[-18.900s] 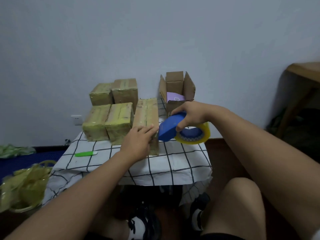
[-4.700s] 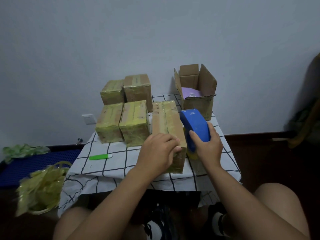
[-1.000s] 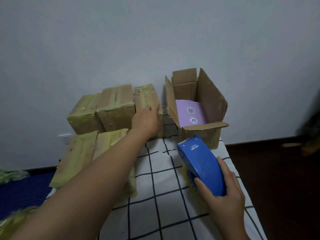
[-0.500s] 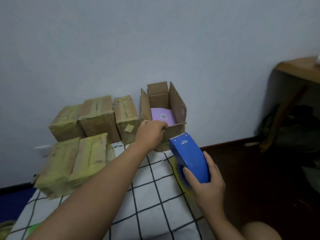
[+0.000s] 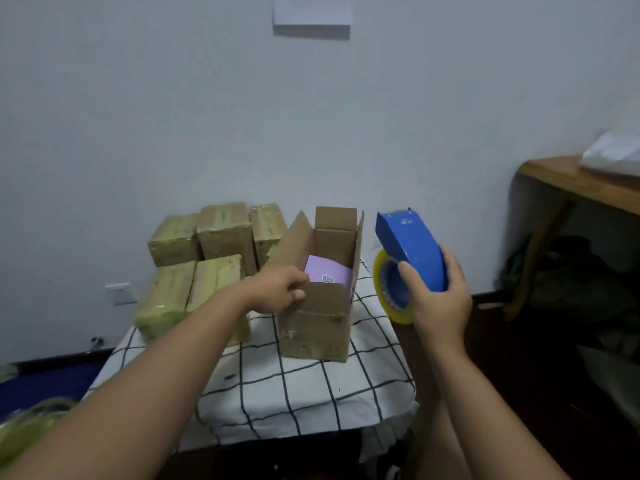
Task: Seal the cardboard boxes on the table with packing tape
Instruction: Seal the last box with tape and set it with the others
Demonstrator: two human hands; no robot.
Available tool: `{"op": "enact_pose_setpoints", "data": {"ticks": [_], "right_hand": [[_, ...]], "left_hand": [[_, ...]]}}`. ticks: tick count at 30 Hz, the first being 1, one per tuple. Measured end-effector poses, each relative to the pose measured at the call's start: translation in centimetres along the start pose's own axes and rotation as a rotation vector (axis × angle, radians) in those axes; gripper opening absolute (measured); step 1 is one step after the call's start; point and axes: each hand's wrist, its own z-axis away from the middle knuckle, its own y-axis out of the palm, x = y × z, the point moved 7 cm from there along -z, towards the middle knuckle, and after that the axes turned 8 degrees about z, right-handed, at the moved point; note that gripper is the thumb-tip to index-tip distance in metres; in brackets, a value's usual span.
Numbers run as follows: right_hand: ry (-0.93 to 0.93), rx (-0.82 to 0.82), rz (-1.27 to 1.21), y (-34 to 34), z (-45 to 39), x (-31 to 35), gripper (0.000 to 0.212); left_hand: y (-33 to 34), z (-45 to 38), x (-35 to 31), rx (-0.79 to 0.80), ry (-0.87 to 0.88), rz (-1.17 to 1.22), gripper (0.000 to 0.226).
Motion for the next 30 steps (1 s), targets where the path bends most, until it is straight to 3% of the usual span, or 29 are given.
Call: {"op": "enact_pose_setpoints", "data": {"ticks": [4, 6, 9, 10, 13, 15, 19, 22, 24, 30], "right_hand": [[-0.065, 0.027, 0.017, -1.0, 0.3, 3.5, 0.066], [-0.074, 0.039, 0.006, -1.1, 0.4, 4.6, 0.068], [-0.054, 0.054, -0.038, -1.0, 0.9, 5.6, 0.072], [-0.046, 0.058, -0.053, -0.9, 1.0, 5.8, 0.072], [-0.037, 0.072, -0.072, -0.5, 1.4, 6.0, 0.072], [-0.034, 0.077, -0.074, -0.4, 1.6, 6.1, 0.070], [-0.045, 0.081, -0.070, -0.6, 1.9, 6.1, 0.069], [-0.061, 0.082, -0.059, -0.8, 1.8, 5.9, 0.069], [-0.061, 0.072, -0.061, -1.1, 1.5, 5.9, 0.070], [-0.070, 0.049, -0.072, -1.4, 0.7, 6.2, 0.072]], "left_hand": [[1.4, 5.8, -0.9, 0.233, -0.169, -0.010, 0.022], [1.6, 7.0, -1.5, 0.154, -0.166, -0.101, 0.026], [2.2, 7.9, -2.4, -0.100, -0.137, -0.251, 0.051], [2.5, 8.2, -3.1, -0.200, -0.117, -0.279, 0.050], [4.0, 9.6, -5.4, -0.407, -0.084, -0.069, 0.041], [5.5, 10.0, -6.6, -0.377, -0.145, 0.096, 0.060], [8.8, 10.0, -8.0, -0.243, -0.248, -0.028, 0.094], [9.4, 9.6, -7.5, -0.375, -0.239, -0.173, 0.059], [9.2, 9.6, -7.1, -0.443, -0.188, -0.124, 0.038], [8.2, 10.5, -4.1, -0.336, -0.136, 0.082, 0.027]]}}
